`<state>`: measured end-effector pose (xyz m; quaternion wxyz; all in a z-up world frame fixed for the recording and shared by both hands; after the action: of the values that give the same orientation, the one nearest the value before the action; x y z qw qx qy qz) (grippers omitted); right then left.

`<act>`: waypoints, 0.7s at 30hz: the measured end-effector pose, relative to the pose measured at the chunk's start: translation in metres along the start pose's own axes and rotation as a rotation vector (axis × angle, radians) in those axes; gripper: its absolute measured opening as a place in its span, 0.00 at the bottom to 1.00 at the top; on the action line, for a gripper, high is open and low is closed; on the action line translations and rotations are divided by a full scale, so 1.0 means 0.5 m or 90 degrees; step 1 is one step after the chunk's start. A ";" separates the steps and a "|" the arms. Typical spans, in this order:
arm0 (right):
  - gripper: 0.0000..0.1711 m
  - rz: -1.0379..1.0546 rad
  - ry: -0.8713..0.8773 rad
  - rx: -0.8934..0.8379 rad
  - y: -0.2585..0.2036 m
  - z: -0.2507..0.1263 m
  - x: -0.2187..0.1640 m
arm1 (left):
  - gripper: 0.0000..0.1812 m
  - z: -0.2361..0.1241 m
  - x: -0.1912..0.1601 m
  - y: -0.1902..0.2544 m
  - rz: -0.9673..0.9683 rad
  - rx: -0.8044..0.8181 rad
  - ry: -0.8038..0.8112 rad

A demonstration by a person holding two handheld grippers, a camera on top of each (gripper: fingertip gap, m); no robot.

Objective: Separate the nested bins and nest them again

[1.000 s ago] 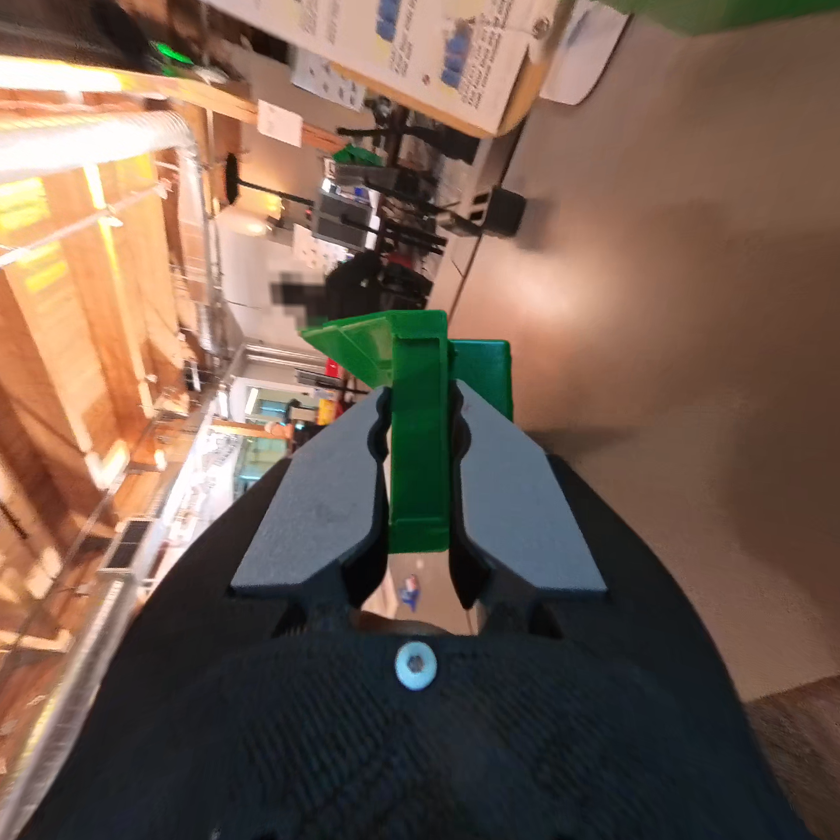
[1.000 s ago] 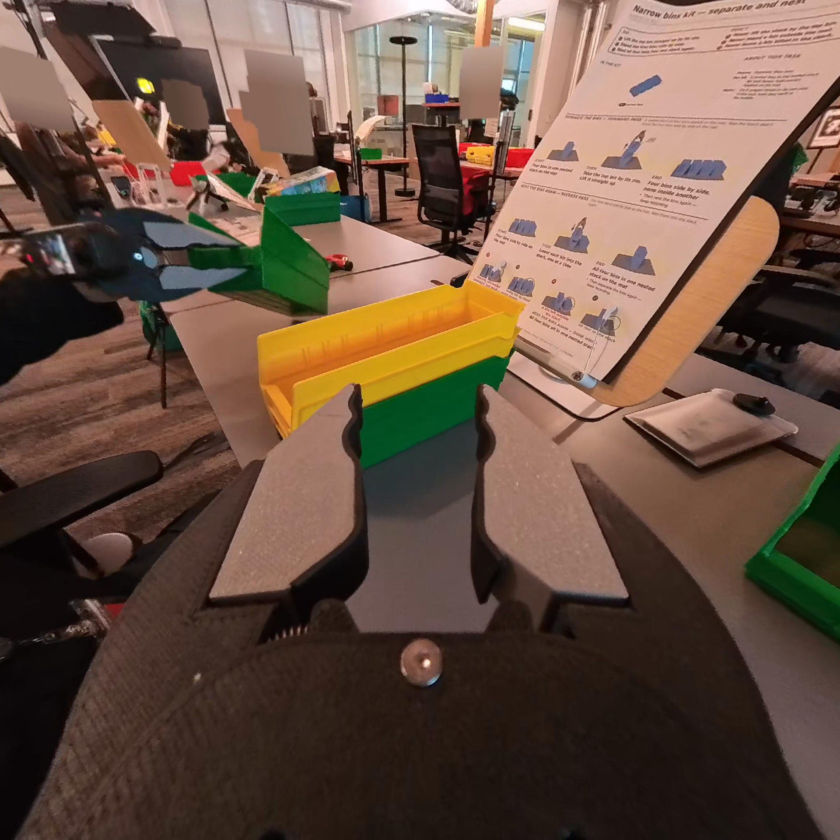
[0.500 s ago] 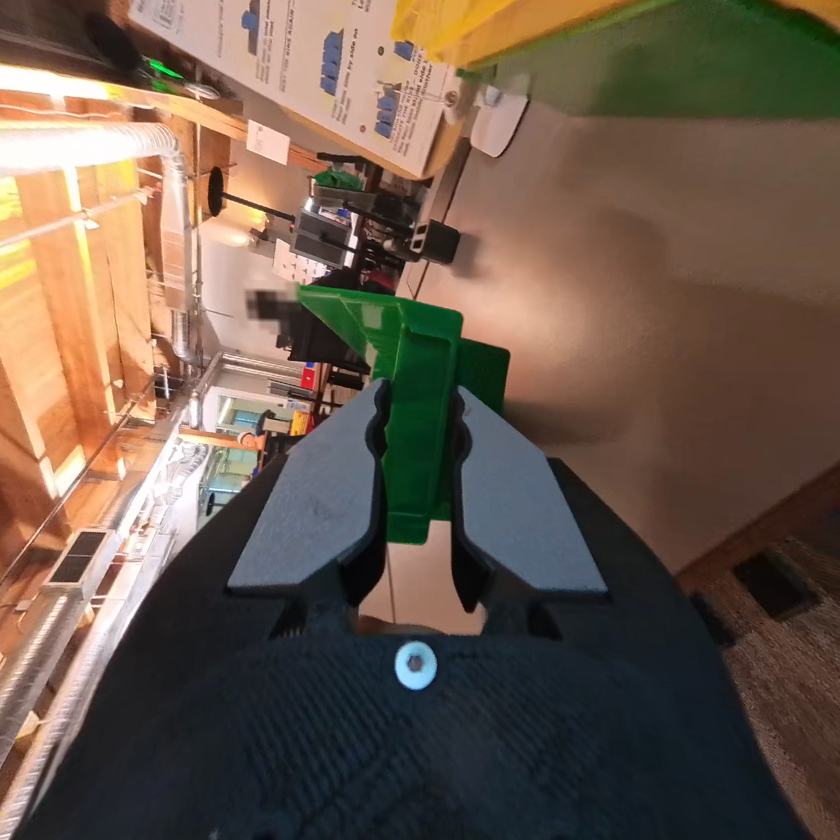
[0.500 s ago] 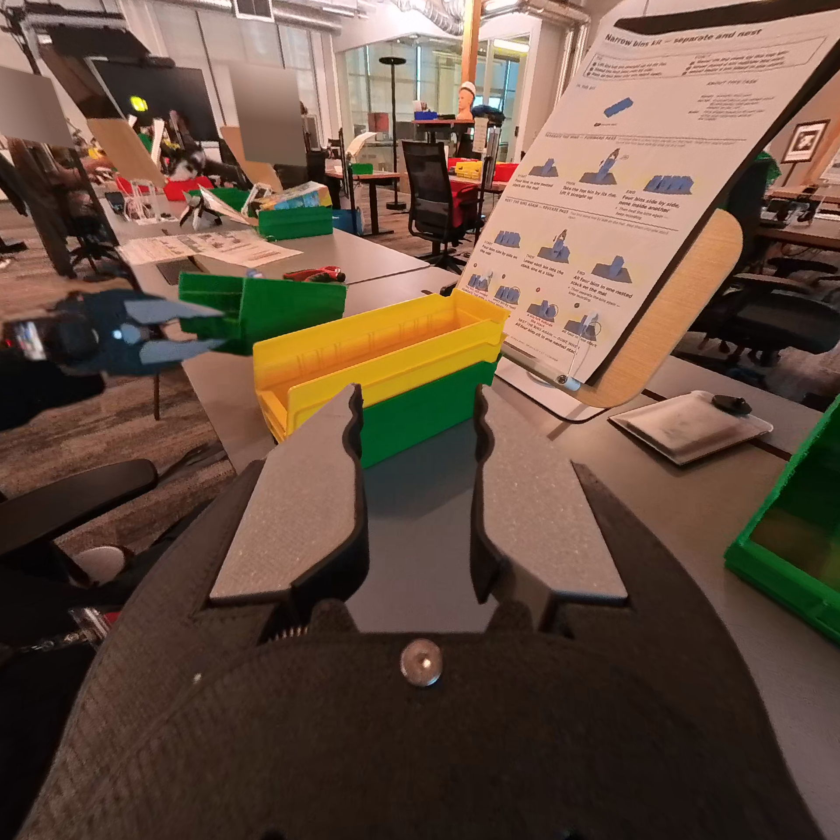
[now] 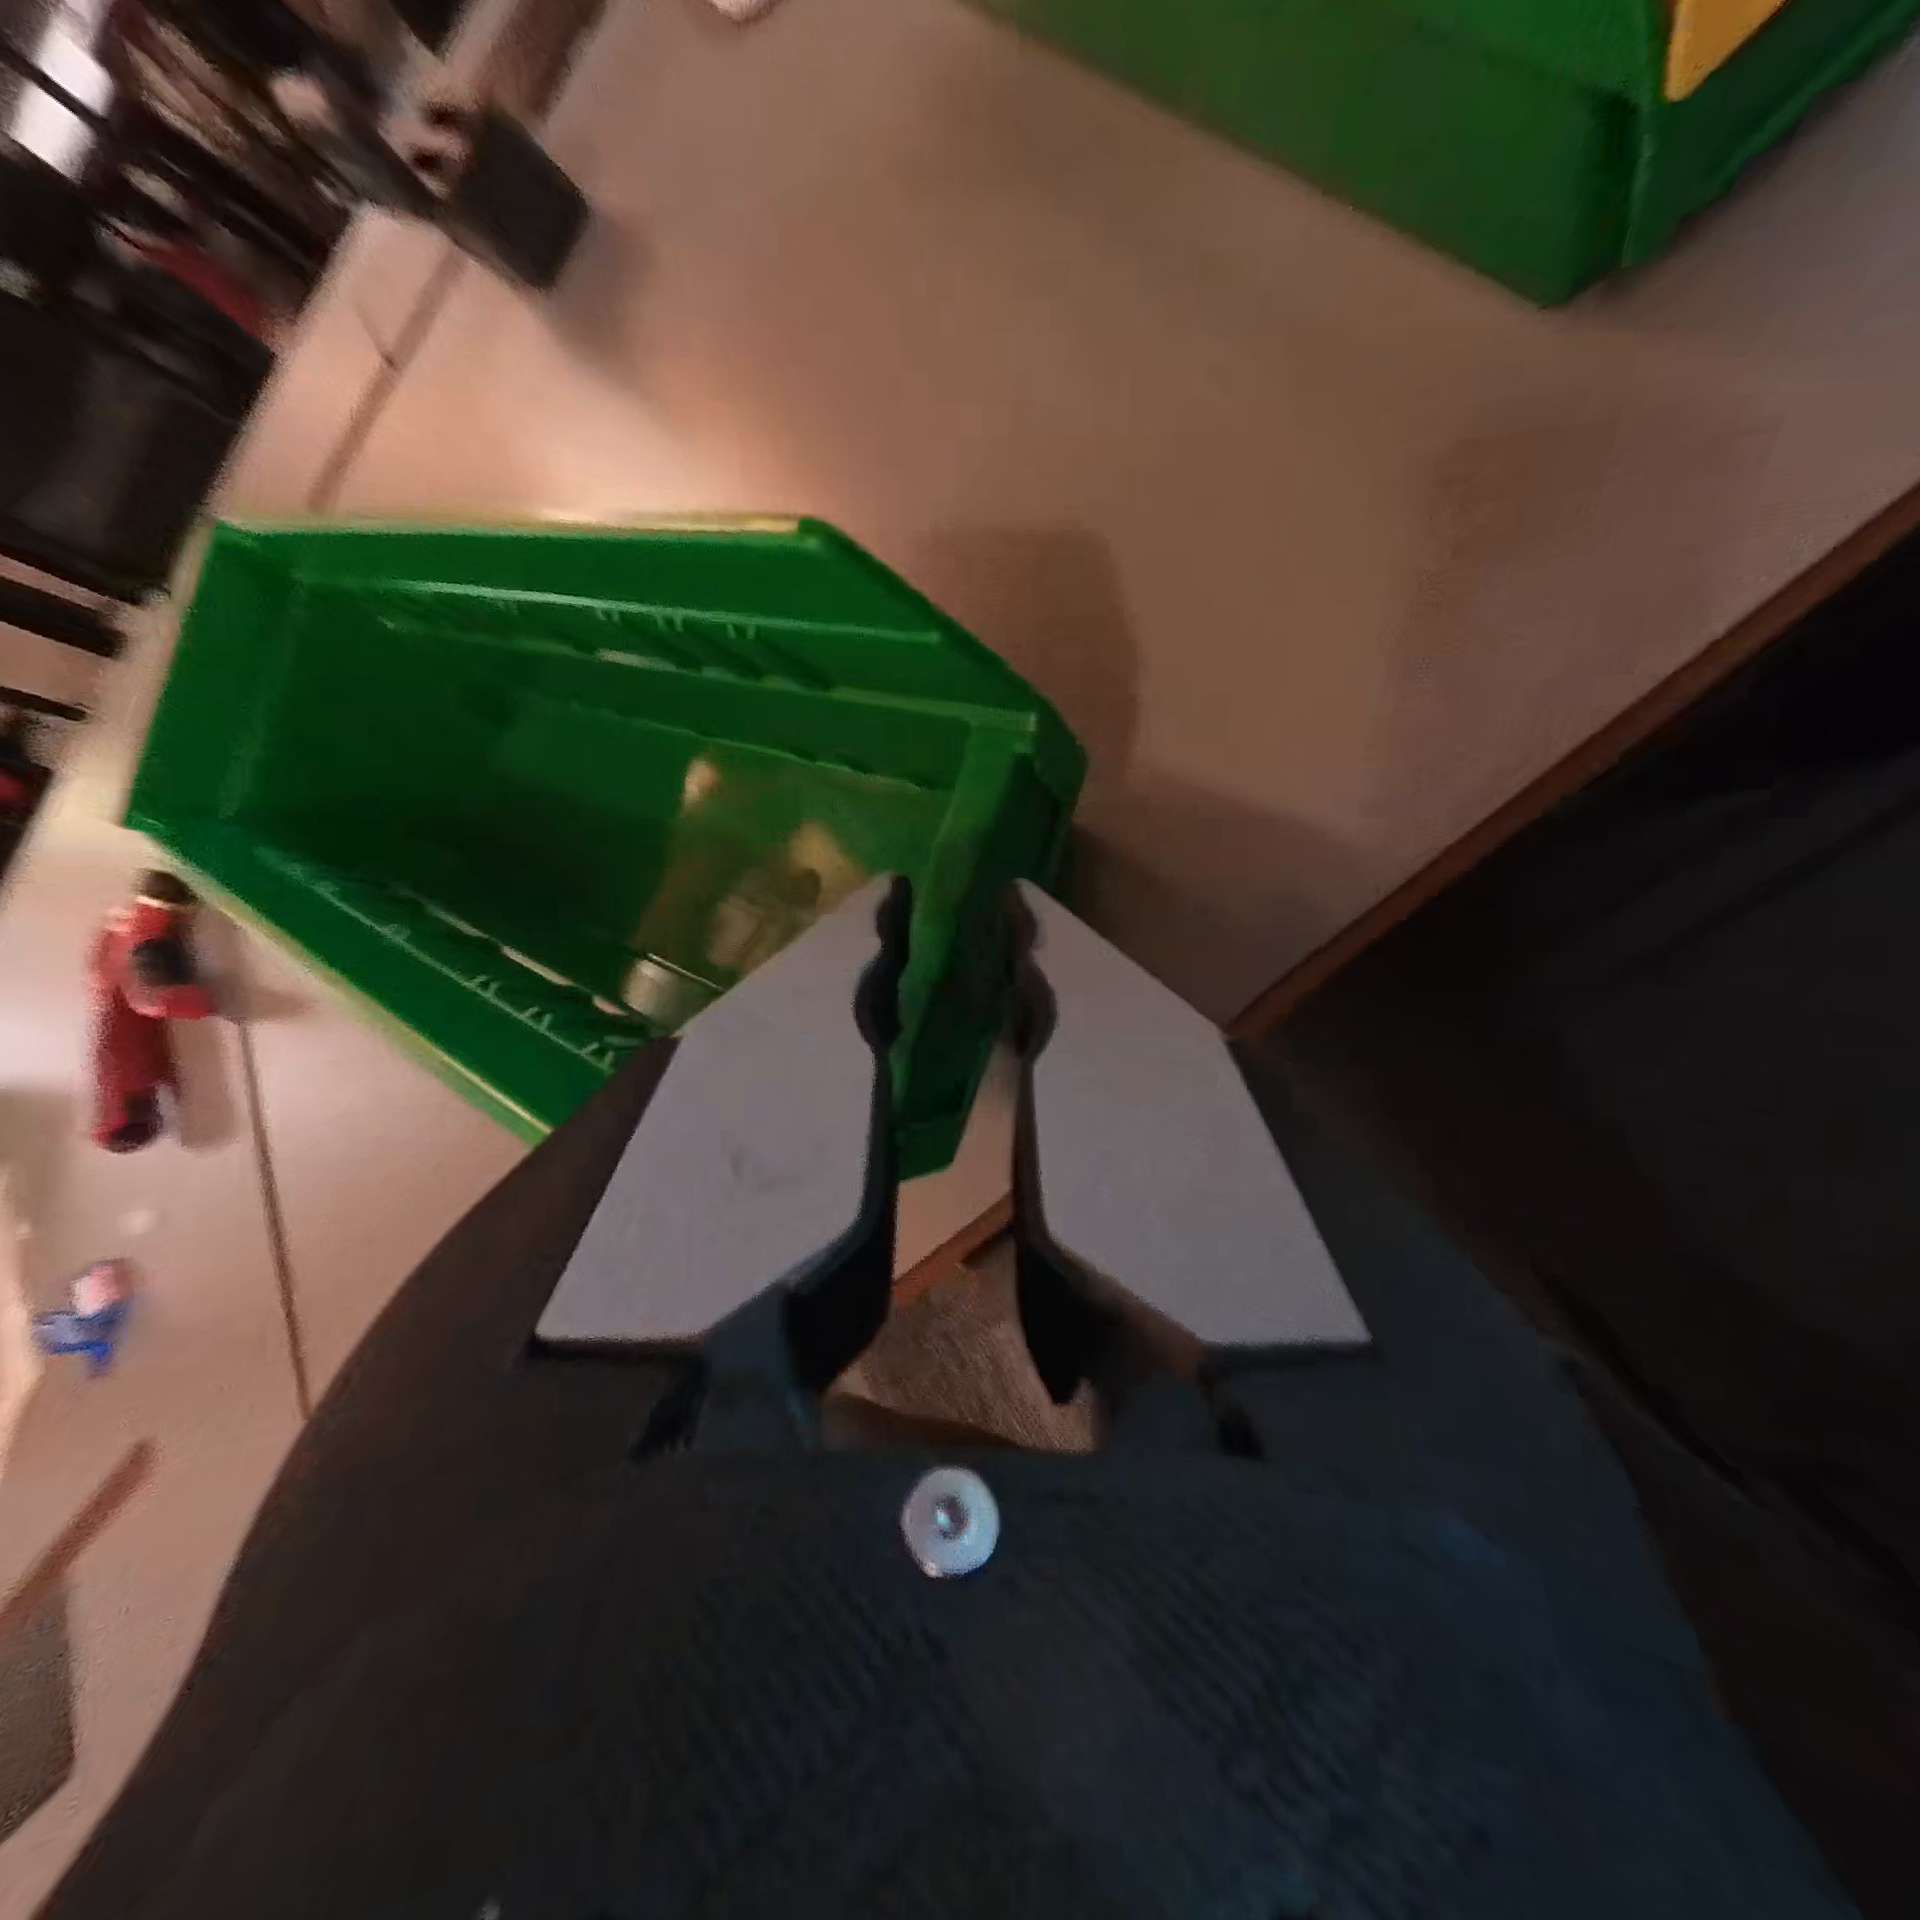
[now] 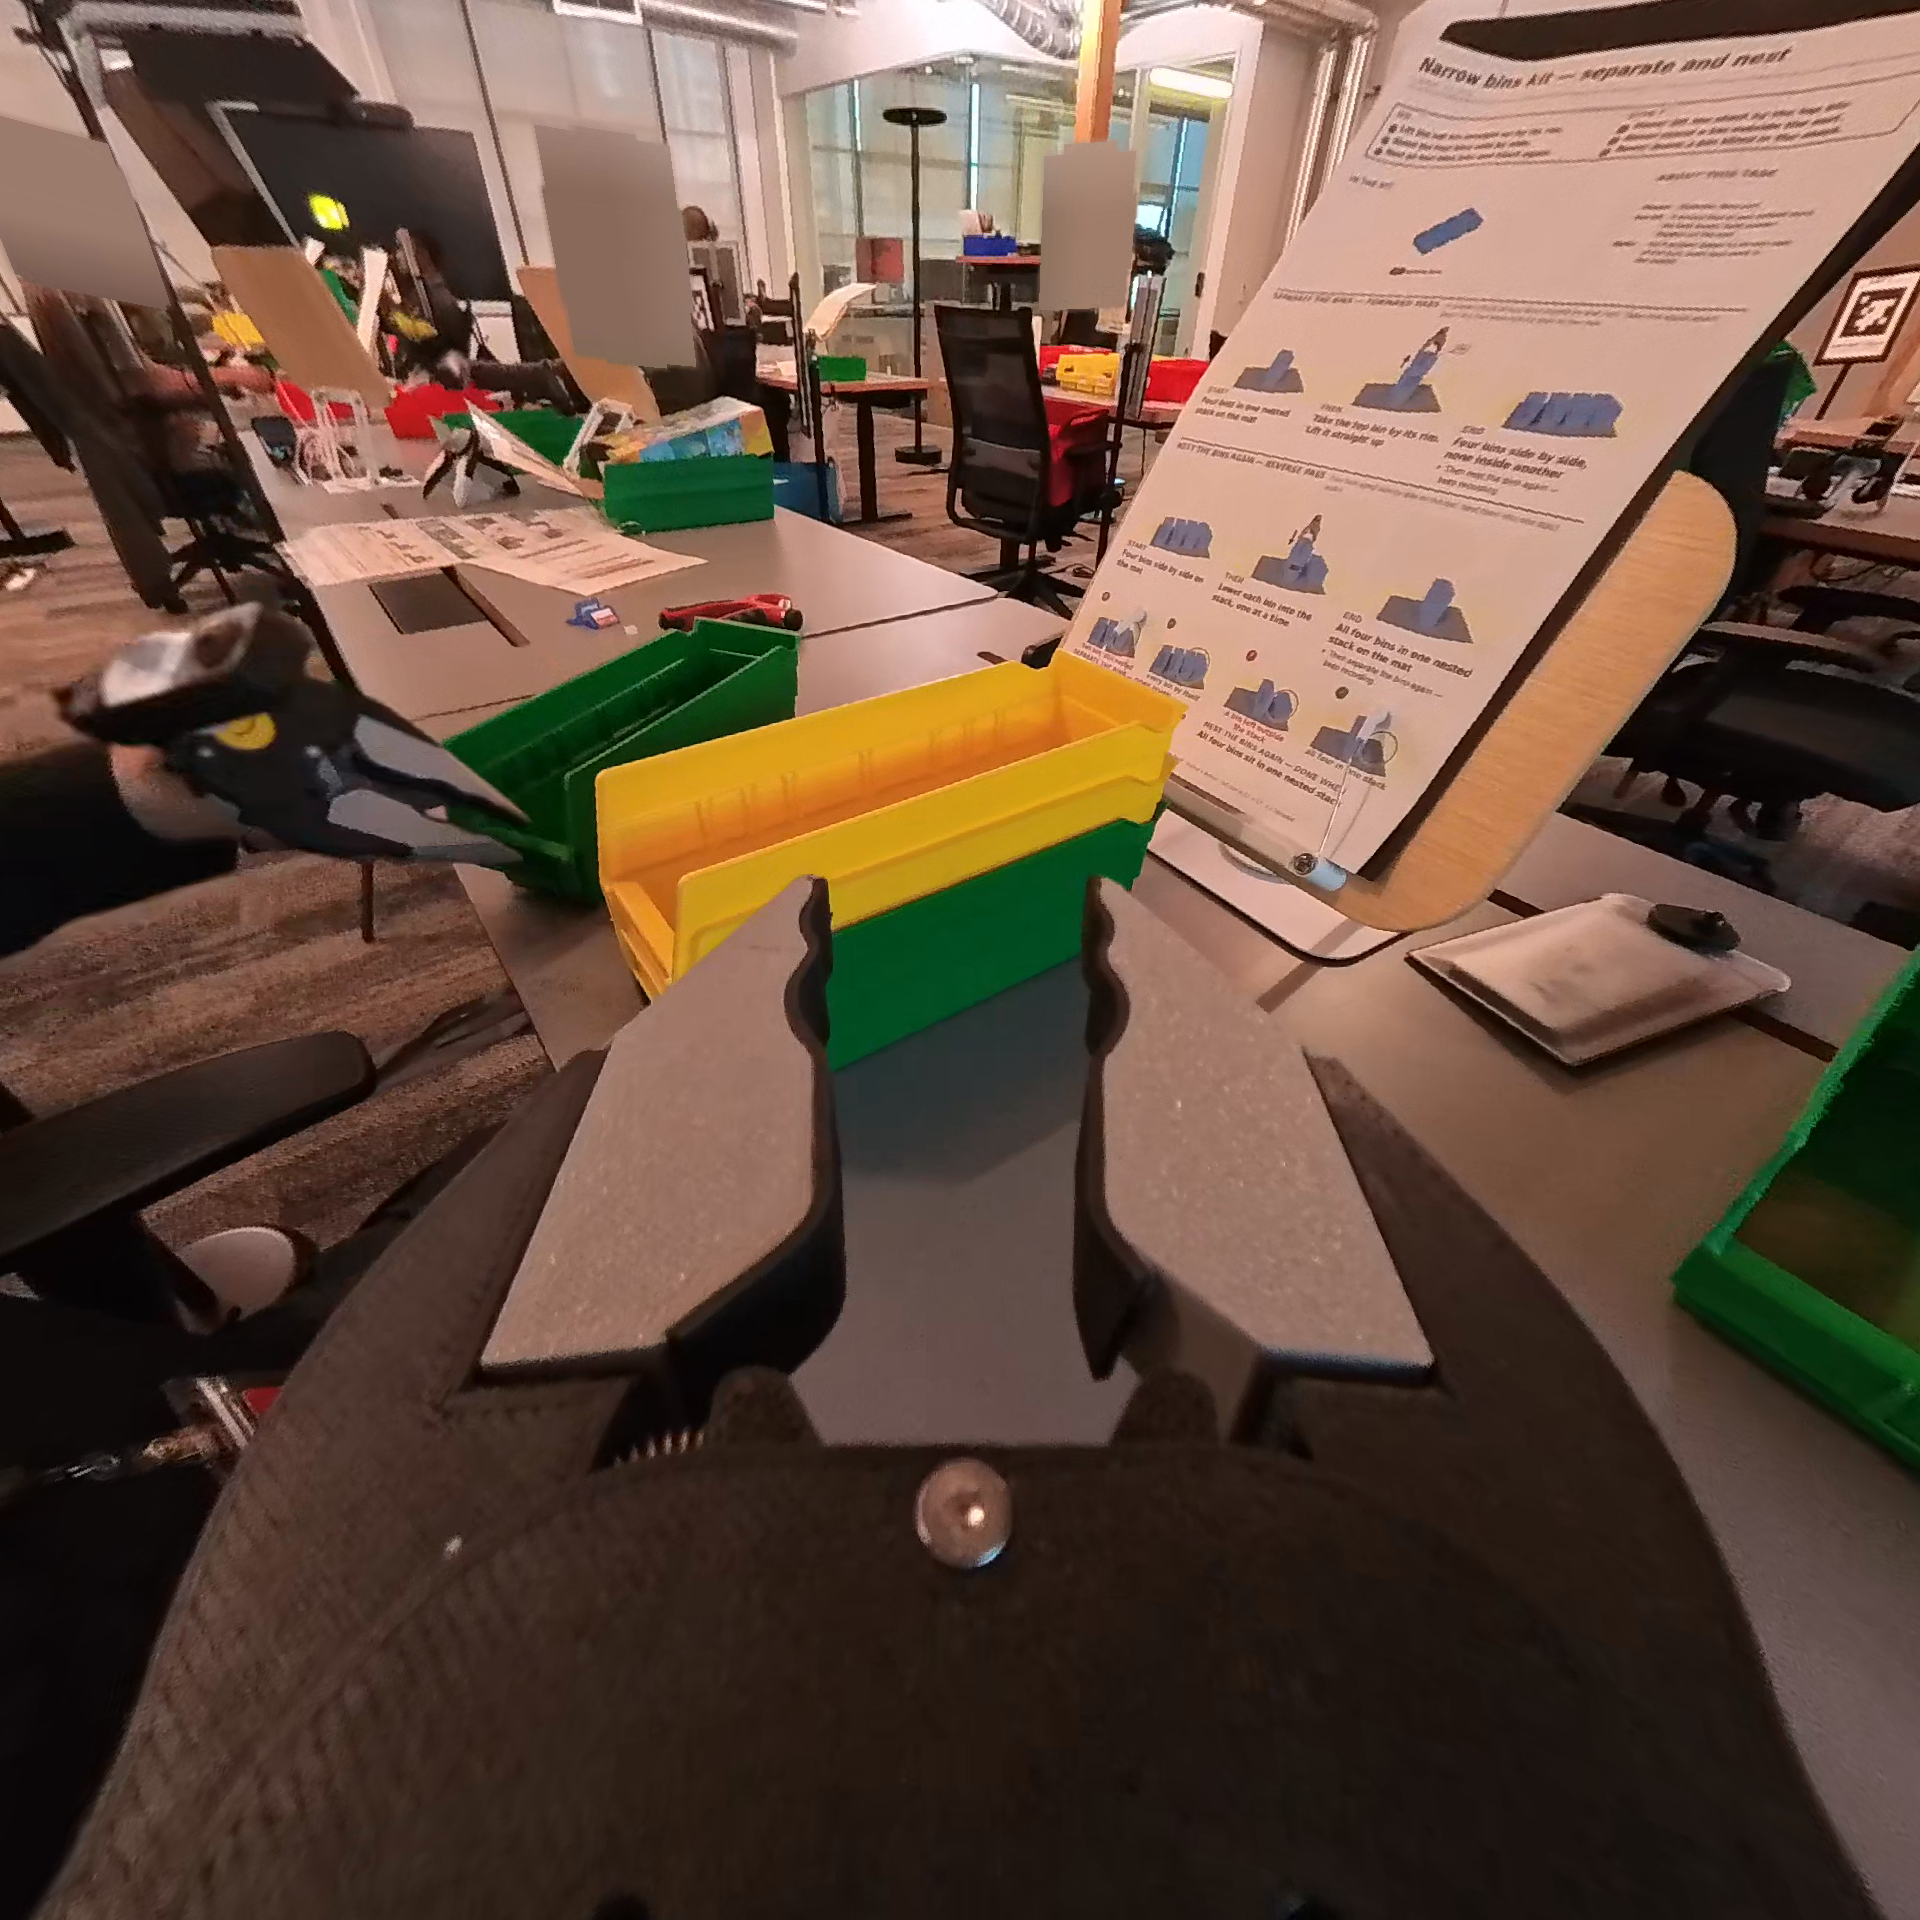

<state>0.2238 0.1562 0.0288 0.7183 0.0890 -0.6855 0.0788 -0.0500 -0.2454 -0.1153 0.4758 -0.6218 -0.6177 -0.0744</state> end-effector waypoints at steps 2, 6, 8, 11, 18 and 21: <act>0.26 0.002 -0.005 0.001 0.000 0.001 -0.002 | 0.15 0.008 -0.002 -0.009 -0.012 -0.049 -0.045; 0.26 0.001 -0.010 0.000 0.003 0.002 -0.005 | 0.19 0.032 -0.006 -0.019 0.009 -0.097 -0.122; 0.26 0.005 -0.010 0.004 0.004 0.004 -0.007 | 0.15 0.046 -0.005 -0.029 0.012 -0.088 -0.161; 0.26 0.005 -0.022 0.006 0.007 0.007 -0.012 | 0.19 0.058 -0.005 -0.033 0.022 -0.119 -0.208; 0.26 -0.003 -0.037 0.007 0.010 0.005 -0.017 | 0.14 0.083 -0.011 -0.042 -0.004 -0.238 -0.265; 0.26 0.002 -0.035 0.008 0.011 0.002 -0.017 | 0.13 0.093 -0.006 -0.044 0.014 -0.236 -0.262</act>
<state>0.2211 0.1615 0.0204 0.6988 0.0949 -0.7043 0.0818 -0.0920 -0.2205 -0.1309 0.2193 -0.7067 -0.6705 -0.0533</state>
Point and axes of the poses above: each gripper's, where its closed fingertips meet, z out along the fingers, x out of its top, y = z × x across the jaws, the point moved 9 cm from there along -z, back along the fingers, and after that the axes turned 9 degrees about y, right-handed, at the moved point
